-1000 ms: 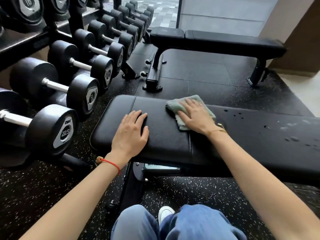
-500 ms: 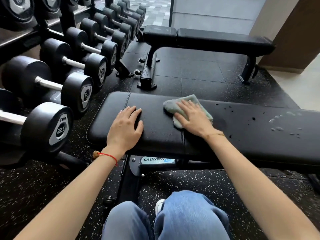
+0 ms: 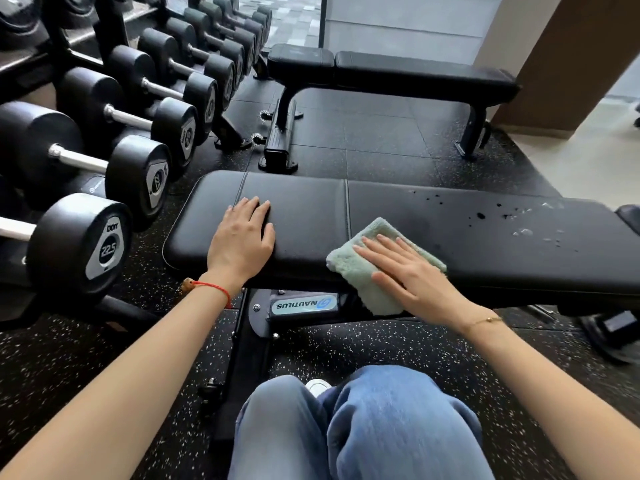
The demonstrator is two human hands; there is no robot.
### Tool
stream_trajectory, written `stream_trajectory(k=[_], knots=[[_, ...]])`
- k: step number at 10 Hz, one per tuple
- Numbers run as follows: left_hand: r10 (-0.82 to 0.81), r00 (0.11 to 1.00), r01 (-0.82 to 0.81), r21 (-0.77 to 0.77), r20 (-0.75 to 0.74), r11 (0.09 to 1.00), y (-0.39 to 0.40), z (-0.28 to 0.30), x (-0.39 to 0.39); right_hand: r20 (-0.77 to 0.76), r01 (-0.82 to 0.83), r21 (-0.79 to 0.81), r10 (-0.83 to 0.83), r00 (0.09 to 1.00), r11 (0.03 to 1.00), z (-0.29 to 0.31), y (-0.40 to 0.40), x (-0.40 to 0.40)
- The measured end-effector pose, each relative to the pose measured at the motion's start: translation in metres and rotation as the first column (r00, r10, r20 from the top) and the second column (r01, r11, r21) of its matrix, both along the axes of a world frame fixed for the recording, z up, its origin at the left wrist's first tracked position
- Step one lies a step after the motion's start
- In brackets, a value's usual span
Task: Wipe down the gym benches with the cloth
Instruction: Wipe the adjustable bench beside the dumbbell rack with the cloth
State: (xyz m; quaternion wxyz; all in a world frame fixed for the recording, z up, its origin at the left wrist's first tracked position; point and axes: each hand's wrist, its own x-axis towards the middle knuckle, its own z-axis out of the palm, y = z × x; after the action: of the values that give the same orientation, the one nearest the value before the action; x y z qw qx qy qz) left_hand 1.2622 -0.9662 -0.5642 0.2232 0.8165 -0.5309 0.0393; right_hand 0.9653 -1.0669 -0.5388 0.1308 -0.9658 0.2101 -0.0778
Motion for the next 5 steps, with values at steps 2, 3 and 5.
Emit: stream_trajectory(k=[2, 3, 5], knots=[[-0.014, 1.000, 0.014, 0.024, 0.010, 1.000, 0.000, -0.001, 0.001, -0.050, -0.008, -0.202, -0.002, 0.999, 0.979, -0.005, 0.010, 0.011], [-0.016, 1.000, 0.016, 0.013, 0.017, 1.000, 0.000, -0.002, 0.002, -0.008, -0.005, -0.268, 0.003, 1.000, 0.963, -0.008, 0.019, 0.049], [-0.032, 0.999, 0.032, -0.007, -0.003, 0.999, 0.003, -0.002, 0.006, 0.079, 0.085, -0.352, -0.061, 0.995, 0.932, -0.019, 0.002, -0.006]])
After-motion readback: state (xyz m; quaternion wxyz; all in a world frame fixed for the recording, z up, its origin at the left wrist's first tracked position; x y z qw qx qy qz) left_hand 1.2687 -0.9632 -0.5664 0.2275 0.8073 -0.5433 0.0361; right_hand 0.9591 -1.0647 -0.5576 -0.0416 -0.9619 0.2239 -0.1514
